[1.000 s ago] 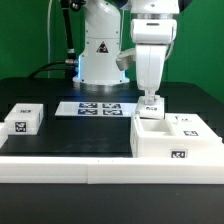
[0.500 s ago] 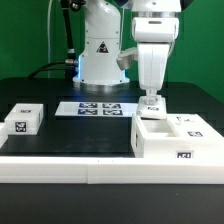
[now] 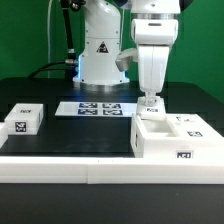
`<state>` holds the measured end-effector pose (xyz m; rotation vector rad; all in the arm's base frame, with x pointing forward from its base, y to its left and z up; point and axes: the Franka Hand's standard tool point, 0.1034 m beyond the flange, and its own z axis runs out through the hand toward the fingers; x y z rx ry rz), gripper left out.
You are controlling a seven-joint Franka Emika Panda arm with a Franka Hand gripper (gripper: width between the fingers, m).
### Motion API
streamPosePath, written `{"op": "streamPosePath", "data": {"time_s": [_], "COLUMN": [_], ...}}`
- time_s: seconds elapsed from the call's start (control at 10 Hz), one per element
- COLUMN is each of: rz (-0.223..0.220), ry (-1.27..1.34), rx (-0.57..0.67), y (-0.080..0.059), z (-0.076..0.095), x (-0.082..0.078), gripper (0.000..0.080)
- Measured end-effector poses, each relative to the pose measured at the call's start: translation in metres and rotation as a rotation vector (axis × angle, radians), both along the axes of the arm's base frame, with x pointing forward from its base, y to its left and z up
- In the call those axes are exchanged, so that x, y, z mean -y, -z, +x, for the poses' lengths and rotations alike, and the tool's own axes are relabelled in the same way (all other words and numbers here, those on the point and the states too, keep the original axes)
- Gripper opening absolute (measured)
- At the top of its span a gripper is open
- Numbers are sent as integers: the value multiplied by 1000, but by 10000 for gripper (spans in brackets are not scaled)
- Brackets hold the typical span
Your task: Assemble cabinet
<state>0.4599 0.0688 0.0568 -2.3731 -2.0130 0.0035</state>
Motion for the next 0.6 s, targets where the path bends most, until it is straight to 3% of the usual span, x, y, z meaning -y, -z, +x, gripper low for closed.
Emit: {"op": "streamPosePath", "data": {"time_s": [0.6], "rz": [0], "ry": [-50], "rx": [-6], "y": [-1], "z": [9], "x": [4], "gripper": [70]}}
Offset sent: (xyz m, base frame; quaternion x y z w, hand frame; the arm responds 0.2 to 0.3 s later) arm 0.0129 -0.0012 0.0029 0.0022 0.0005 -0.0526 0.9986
